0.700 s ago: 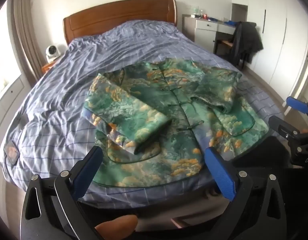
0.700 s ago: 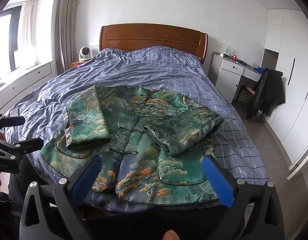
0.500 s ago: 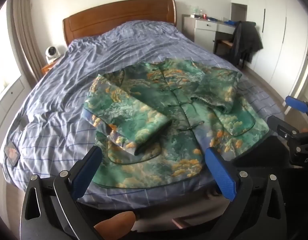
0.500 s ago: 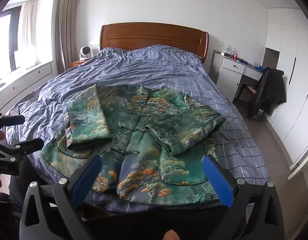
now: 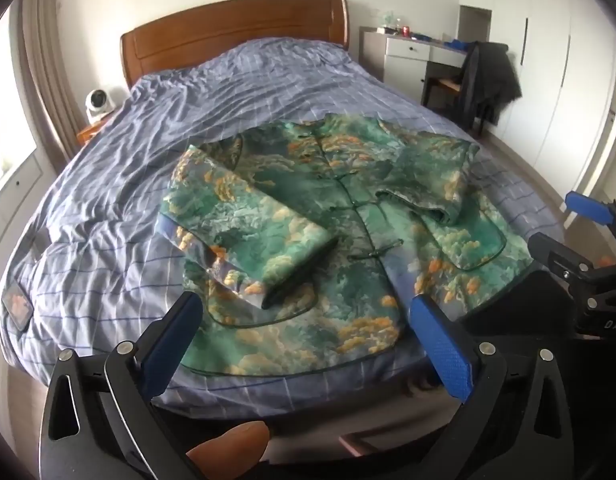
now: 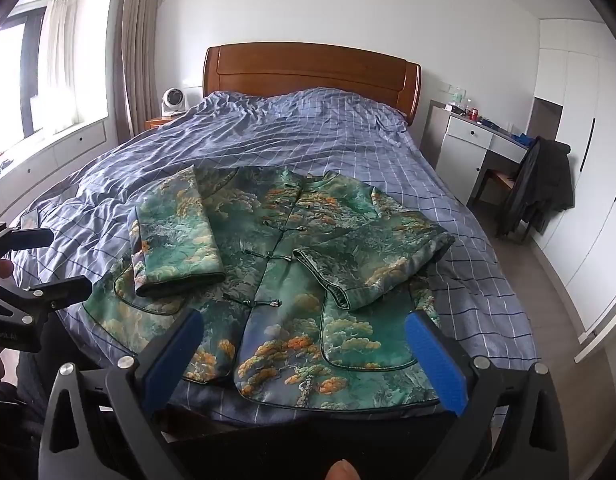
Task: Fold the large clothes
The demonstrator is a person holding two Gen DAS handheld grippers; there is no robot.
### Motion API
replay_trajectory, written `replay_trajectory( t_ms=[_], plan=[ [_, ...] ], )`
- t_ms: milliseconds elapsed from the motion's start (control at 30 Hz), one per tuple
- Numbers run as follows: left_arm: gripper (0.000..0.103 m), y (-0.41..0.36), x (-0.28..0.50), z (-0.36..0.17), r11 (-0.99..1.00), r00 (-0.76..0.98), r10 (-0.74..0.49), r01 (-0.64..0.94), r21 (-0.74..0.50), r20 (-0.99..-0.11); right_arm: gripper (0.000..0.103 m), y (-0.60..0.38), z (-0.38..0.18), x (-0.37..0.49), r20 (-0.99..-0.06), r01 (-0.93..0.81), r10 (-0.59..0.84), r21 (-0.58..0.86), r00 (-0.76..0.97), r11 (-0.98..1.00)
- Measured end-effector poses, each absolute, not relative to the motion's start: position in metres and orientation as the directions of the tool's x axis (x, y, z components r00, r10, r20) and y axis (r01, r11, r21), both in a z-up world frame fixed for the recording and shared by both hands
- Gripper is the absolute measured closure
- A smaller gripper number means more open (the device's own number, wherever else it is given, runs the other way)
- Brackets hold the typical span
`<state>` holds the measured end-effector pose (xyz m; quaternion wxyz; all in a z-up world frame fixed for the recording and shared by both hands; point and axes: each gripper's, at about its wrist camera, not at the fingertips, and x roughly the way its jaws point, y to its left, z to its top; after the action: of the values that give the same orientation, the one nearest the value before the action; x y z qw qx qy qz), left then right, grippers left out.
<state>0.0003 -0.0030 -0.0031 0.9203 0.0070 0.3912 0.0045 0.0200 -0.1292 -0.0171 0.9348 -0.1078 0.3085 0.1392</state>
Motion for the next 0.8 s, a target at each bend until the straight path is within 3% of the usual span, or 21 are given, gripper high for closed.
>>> replay_trajectory(
  t_ms=[800],
  plan=[
    [0.000, -0.0038, 0.0024, 0.0008, 0.998, 0.723, 0.052, -0.014, 0.060, -0.689, 0.000, -0.1250, -0.0183, 0.0208, -0.599, -0.335, 0.198, -0.127, 0.776, 0.934]
  ],
)
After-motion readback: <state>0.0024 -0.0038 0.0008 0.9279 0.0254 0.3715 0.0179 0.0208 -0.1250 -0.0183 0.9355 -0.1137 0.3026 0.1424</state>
